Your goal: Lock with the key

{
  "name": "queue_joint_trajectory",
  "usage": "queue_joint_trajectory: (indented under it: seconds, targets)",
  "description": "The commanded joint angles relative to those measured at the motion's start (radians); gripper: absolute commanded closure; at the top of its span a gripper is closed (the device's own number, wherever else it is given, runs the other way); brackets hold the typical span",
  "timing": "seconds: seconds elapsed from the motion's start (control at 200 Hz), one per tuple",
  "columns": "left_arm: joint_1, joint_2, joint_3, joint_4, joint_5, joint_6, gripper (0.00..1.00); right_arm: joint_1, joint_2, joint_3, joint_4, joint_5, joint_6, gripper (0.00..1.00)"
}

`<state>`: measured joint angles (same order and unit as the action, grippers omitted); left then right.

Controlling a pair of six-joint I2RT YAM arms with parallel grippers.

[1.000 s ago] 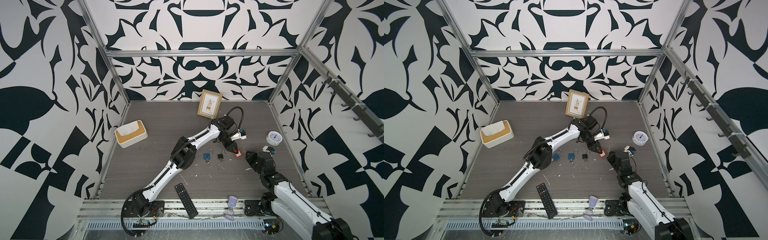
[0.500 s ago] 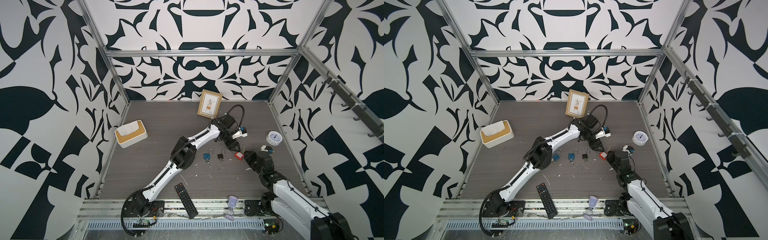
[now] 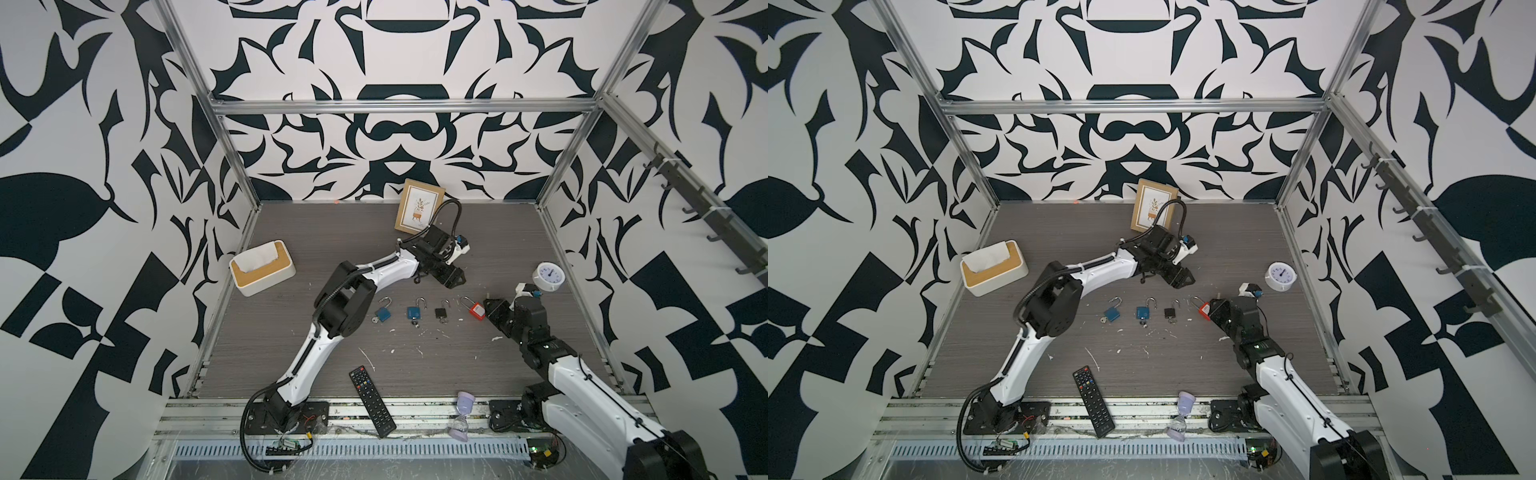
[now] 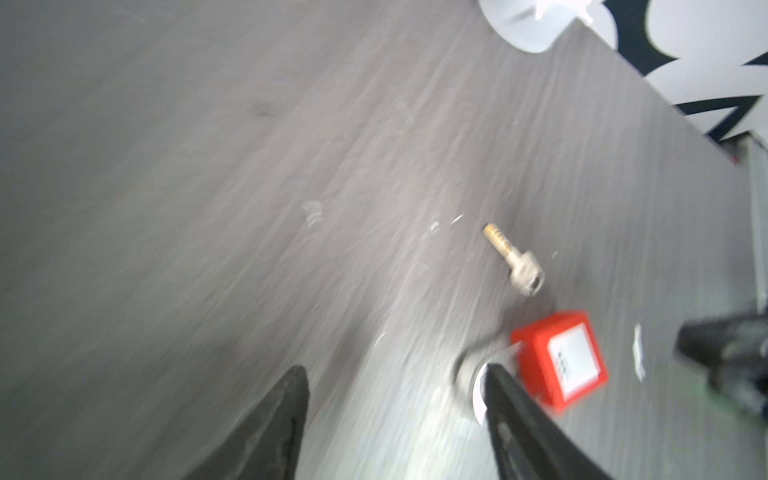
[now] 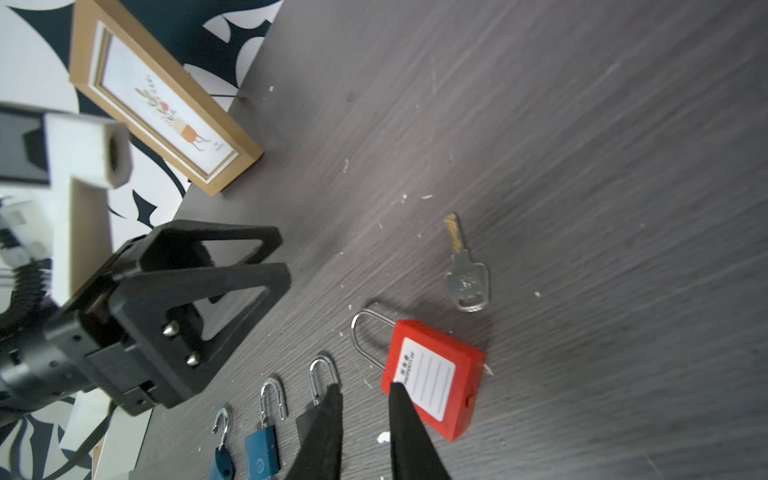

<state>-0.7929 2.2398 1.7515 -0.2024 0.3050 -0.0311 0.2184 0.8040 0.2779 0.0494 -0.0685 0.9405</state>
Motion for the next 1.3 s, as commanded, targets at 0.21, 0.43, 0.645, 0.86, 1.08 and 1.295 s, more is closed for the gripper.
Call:
queue_joint_trajectory:
  seconds: [0.21,0.43,0.645,0.86,1.08,1.295]
  targets:
    - [0.02,-0.58,-0.468,0.158,-0.252,-0.164,0.11,0.17,0.086,0.232,-0.209,0.016,-0.206,0.76]
    - [0.077,-0.799,-0.731,0.101,0.054,-0.375,0.06,0.443,0.322,0.44,-0.333,0.25,-0.256,0.62]
    - [0.093,-1.025,-0.947,0.154,-0.048,-0.447,0.06,0.518,0.481,0.57,-0.39,0.372,-0.255,0.53]
    - [0.125,-1.155,-1.083,0.235,-0.154,-0.474,0.05,0.519,0.54,0.594,-0.401,0.38,-0.266,0.46]
    - [0.127,-1.154,-1.121,0.264,-0.247,-0.484,0.08,0.518,0.589,0.592,-0.395,0.364,-0.273,0.45]
    - [0.139,-1.123,-1.142,0.299,-0.249,-0.534,0.1,0.518,0.697,0.61,-0.385,0.335,-0.263,0.48]
